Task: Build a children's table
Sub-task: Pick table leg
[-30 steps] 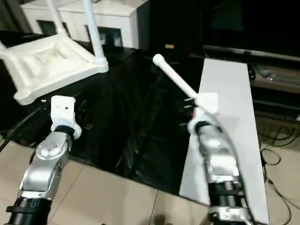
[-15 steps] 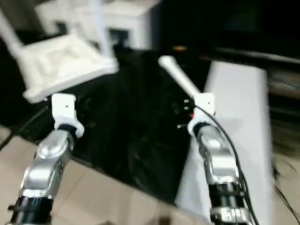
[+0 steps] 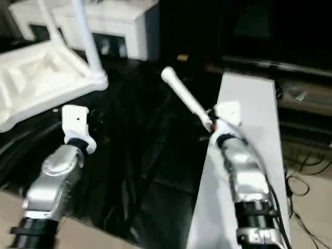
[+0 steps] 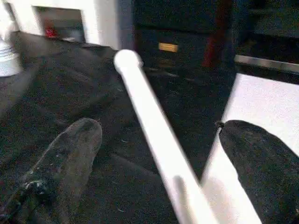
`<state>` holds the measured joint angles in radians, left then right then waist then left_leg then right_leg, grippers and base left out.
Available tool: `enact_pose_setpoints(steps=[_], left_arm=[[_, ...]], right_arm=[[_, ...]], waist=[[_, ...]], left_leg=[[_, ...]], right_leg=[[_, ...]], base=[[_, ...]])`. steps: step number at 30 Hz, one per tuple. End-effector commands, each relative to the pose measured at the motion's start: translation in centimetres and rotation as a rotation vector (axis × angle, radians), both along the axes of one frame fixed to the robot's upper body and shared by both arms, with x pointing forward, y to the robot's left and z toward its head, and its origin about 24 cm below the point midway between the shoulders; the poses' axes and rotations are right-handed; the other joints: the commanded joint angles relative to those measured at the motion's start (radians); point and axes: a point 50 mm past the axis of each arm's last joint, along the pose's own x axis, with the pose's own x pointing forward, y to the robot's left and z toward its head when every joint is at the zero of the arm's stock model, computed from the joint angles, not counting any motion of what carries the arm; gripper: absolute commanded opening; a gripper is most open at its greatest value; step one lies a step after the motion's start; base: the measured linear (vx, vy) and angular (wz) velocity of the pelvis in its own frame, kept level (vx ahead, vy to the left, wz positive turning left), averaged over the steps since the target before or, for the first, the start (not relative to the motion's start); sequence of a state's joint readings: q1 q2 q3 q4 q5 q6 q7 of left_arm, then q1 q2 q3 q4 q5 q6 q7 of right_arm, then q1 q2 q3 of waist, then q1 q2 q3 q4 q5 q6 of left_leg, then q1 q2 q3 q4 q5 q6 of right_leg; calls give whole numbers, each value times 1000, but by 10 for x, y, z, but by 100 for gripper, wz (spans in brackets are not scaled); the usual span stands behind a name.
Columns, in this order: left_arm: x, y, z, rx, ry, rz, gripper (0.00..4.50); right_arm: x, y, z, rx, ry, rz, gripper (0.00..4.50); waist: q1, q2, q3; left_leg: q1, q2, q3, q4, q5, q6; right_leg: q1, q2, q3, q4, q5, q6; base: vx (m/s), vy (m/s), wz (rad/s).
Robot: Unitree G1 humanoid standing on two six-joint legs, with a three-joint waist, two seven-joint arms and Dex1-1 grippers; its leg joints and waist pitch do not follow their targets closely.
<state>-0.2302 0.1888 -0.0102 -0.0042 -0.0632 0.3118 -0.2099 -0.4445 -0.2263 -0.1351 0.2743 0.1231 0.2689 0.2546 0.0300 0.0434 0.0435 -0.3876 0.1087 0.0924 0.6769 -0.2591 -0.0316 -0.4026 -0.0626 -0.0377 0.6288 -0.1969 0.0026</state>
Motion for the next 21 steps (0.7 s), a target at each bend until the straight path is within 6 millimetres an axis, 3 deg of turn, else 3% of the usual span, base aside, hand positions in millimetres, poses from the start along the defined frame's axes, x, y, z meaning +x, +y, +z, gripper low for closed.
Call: enact_pose_setpoints(steps=[1,2,3,4,5,6,7,8,9,11,13,16,20,21], left_arm=[[-5,-8,-3,-39,48,-94,123],[-6,-10,-3,-75,72,-130,123],[-9,-14,-3,-98,94,-180,140],[-11,-16,-3,-113,111,-228,140],[-14,-20,-2,-149,183,-309,160],[-16,-21,-2,-156,206,-337,160],[-16,-21,-2,-156,206,-337,168],[-17,-21,-2,-150,229,-364,168],[-19,-21,-2,-136,242,-388,178],[-21,-21,-2,-112,257,-428,199],[-23,-22,-1,-113,264,-453,203],[-24,-22,2,-111,271,-473,236],[-27,-22,5,-90,292,-520,261],[-27,-22,5,-90,291,-520,281]], right_arm=[[4,-16,0,7,1,-29,448],[6,-21,0,4,6,-35,448],[8,-26,-2,-1,16,-43,450],[10,-30,-4,-4,25,-48,450],[14,-40,-15,-25,84,-19,450],[15,-43,-19,-34,107,-2,450],[15,-43,-19,-34,107,-2,450],[15,-45,-23,-49,130,20,450],[15,-48,-27,-61,155,39,450],[15,-55,-34,-72,204,63,450],[16,-58,-38,-91,230,55,450],[18,-61,-42,-87,262,58,450],[17,-58,-50,-136,322,130,450],[17,-57,-51,-141,325,133,450]], waist=[[-1,15,-74],[0,9,-70],[4,3,-60],[6,19,-54],[-6,14,-47],[-9,13,-44],[-8,10,-42],[-10,8,-41],[-10,19,-44],[-16,17,-46],[-18,17,-48],[-30,17,-52],[-37,16,-53],[-34,20,-54]], left_leg=[[22,76,-7,-72,363,80],[22,78,-2,-79,273,77],[20,81,7,-94,76,70],[29,83,15,-104,-93,54],[33,89,23,-115,-236,22],[28,89,22,-119,-273,15],[35,92,31,-120,-307,11],[33,91,36,-119,-307,15],[29,91,40,-119,-288,21],[16,94,42,-119,-243,34],[19,95,47,-116,-218,49],[5,97,46,-114,-182,71],[6,97,48,-109,-174,93],[8,98,50,-108,-150,105]], right_leg=[[49,-52,27,-33,244,-263],[49,-60,31,-37,186,-281],[53,-70,33,-53,51,-310],[51,-76,34,-63,-76,-321],[44,-77,31,-73,-188,-319],[50,-75,29,-77,-225,-307],[40,-76,31,-87,-267,-287],[39,-77,32,-90,-281,-279],[43,-82,31,-89,-298,-269],[49,-83,27,-87,-287,-263],[46,-83,27,-88,-270,-270],[52,-87,21,-80,-256,-282],[47,-85,19,-79,-245,-303],[47,-84,18,-77,-213,-311]], base=[[0,0,0],[0,0,0],[0,0,0],[-62,2,12],[-62,2,12],[-71,6,8],[-65,5,8],[-65,5,8],[0,0,0],[0,0,0],[0,0,0],[0,0,0],[0,0,0],[0,0,0]])
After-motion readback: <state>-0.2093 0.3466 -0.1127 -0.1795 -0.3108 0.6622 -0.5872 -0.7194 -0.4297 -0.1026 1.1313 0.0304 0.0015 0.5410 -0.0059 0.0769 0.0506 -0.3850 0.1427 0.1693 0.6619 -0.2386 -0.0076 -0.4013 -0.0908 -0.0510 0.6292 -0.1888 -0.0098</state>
